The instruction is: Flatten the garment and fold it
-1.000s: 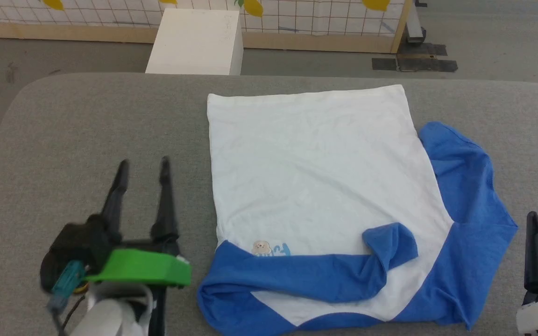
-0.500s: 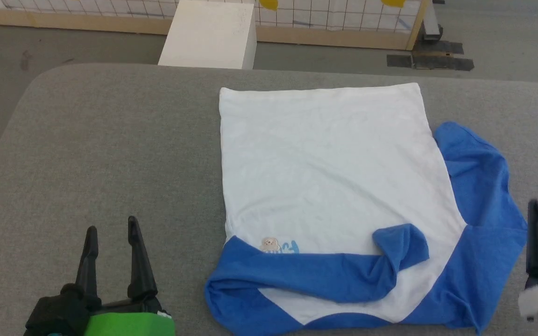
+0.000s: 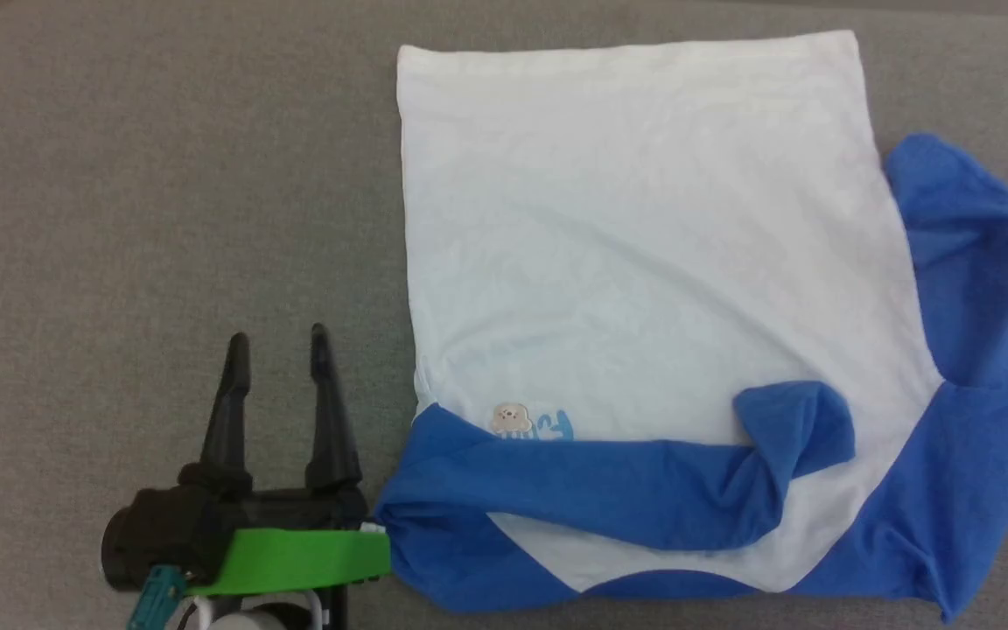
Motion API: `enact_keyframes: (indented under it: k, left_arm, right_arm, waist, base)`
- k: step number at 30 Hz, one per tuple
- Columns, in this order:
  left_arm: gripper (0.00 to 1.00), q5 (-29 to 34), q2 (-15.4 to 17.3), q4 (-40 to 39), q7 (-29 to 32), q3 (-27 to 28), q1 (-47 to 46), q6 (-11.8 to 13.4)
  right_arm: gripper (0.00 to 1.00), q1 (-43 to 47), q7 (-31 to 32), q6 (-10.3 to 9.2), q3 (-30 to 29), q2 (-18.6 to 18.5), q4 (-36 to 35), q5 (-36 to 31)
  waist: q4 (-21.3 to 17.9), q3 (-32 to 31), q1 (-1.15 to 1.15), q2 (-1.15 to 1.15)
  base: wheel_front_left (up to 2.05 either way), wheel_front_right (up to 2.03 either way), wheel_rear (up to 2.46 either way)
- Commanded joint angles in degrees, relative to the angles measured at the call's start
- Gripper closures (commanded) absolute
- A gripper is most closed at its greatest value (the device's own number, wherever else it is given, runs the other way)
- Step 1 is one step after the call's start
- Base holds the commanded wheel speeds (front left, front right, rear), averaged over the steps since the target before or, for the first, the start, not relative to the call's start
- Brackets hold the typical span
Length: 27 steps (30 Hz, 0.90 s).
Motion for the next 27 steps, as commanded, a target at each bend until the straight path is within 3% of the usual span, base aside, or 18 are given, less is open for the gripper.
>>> enact_keyframes:
  k: [1,8,19,20,21,22,27]
  left_arm:
    - [0.00,1.05,-0.46,0.35,-0.21,-0.25,-1.26,-0.55]
    - [0.00,3.28,-2.51,0.84,-0.21,-1.05,-4.20,-2.48]
    - [0.00,4.67,-4.01,1.07,-0.21,-0.47,-5.89,-4.17]
    - [0.00,4.76,-4.09,1.18,-0.21,-0.43,-6.02,-4.34]
    - [0.00,4.83,-4.16,1.27,-0.21,-0.41,-6.12,-4.48]
    - [0.00,4.92,-4.25,1.37,-0.21,-0.34,-6.25,-4.61]
    - [0.00,5.44,-4.51,1.95,-0.21,0.14,-6.61,-5.01]
  right_arm:
    - [0.00,-1.46,1.60,-0.09,0.43,-0.63,1.14,0.57]
    - [0.00,-3.87,10.73,-0.09,2.63,-5.71,6.18,0.59]
    - [0.00,-3.12,12.22,-0.09,1.81,-6.01,10.18,0.44]
    - [0.57,-3.10,12.39,-0.09,1.95,-6.03,10.66,0.31]
    - [0.74,-3.17,12.28,-0.09,2.08,-6.08,10.92,0.21]
    - [1.00,-3.33,12.01,-0.09,2.08,-6.12,11.20,-0.02]
    - [1.00,-4.37,10.14,-0.09,1.71,-5.43,11.85,-0.35]
  waist:
    - [1.77,6.04,0.00,0.00]
    - [3.92,10.79,0.00,0.00]
    - [5.88,15.02,0.00,0.00]
    - [5.87,15.26,0.00,0.00]
    - [5.85,15.40,0.00,0.00]
    - [5.77,15.53,0.00,0.00]
    - [4.61,14.70,0.00,0.00]
  base:
    - [0.00,0.00,0.00]
    - [0.00,0.00,0.00]
    - [0.00,0.00,0.00]
    - [0.00,0.00,0.00]
    - [0.00,0.00,0.00]
    - [0.00,0.00,0.00]
    - [0.00,0.00,0.00]
